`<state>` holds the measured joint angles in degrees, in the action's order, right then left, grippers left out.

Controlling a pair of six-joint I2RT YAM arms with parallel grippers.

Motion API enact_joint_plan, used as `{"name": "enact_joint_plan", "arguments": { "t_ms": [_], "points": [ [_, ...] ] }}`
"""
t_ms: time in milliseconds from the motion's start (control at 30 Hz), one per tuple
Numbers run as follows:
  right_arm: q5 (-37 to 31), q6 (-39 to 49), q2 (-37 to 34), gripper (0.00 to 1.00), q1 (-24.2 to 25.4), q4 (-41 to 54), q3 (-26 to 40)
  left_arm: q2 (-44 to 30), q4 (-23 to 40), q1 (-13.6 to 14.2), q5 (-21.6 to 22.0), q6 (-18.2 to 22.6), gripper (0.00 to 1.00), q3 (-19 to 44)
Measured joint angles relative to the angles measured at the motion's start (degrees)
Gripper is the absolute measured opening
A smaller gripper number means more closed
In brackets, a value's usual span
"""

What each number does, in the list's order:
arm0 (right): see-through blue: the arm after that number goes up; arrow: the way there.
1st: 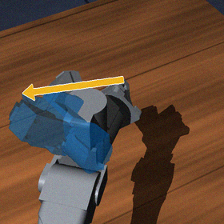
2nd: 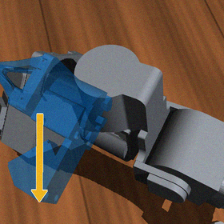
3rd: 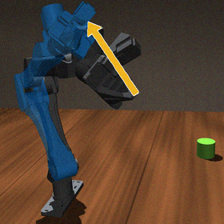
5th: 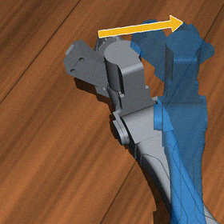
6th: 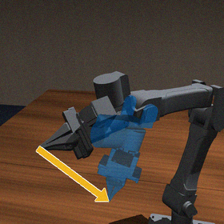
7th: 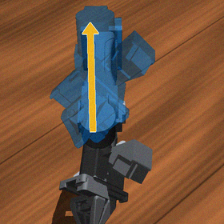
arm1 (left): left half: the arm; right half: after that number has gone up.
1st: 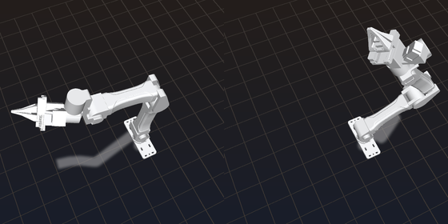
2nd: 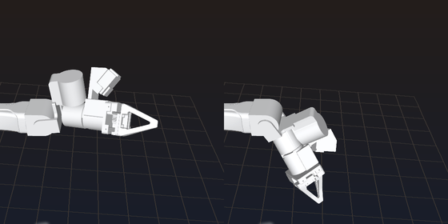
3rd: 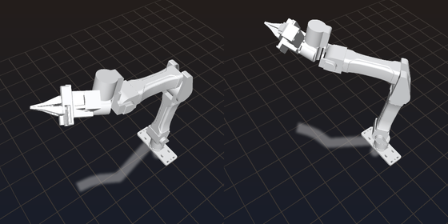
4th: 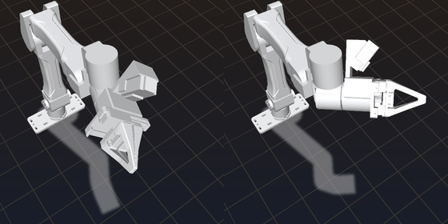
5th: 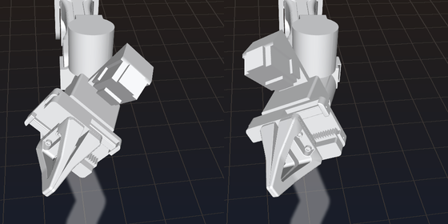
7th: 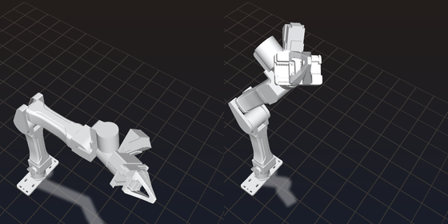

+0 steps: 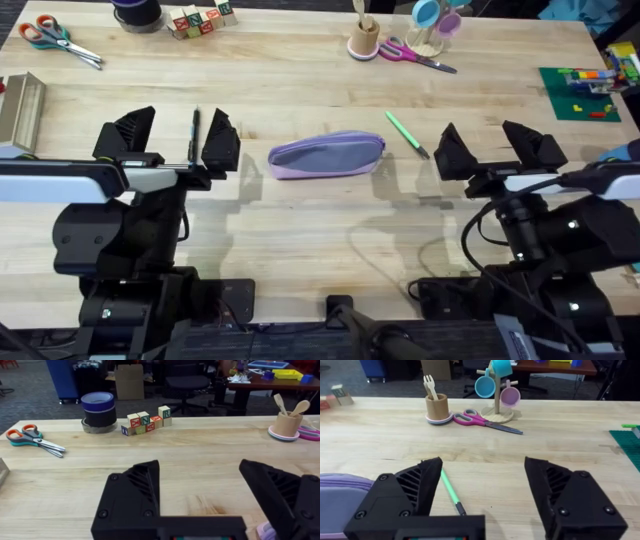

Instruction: Unzip the bag, pick up the pens from the table one at a time and place them inside, then zip the bag closed.

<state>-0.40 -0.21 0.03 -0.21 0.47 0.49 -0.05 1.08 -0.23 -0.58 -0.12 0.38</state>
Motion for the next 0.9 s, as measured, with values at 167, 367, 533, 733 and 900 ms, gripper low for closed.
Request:
{"name": "enact_joint_plan", "arguments": {
  "t_ms": [167,367,533,733,900],
  "points": [
    [0.00,0.00,-0.02,0.996,0.00,0.24,0.00,0.00,0.00,0.00,-0.02,0.13,0.995,0.00],
    [0.00,0.00,-0.02,0.996,0.00,0.07,0.00,0.00,0.01,-0.02,-0.01,0.13,0.995,0.00],
    [-0.22,-0.55,-0.02,0.996,0.00,-1.63,0.01,0.00,-0.02,-0.02,0.00,0.13,0.994,0.09],
    [-0.37,-1.55,-2.87,0.996,0.02,4.66,5.43,-1.29,8.34,-0.02,-0.04,0.15,0.993,6.23],
    [-0.44,-1.93,-11.35,0.996,0.02,13.78,18.35,-8.43,18.77,-0.02,-0.04,0.15,0.993,19.90]
  ]
}}
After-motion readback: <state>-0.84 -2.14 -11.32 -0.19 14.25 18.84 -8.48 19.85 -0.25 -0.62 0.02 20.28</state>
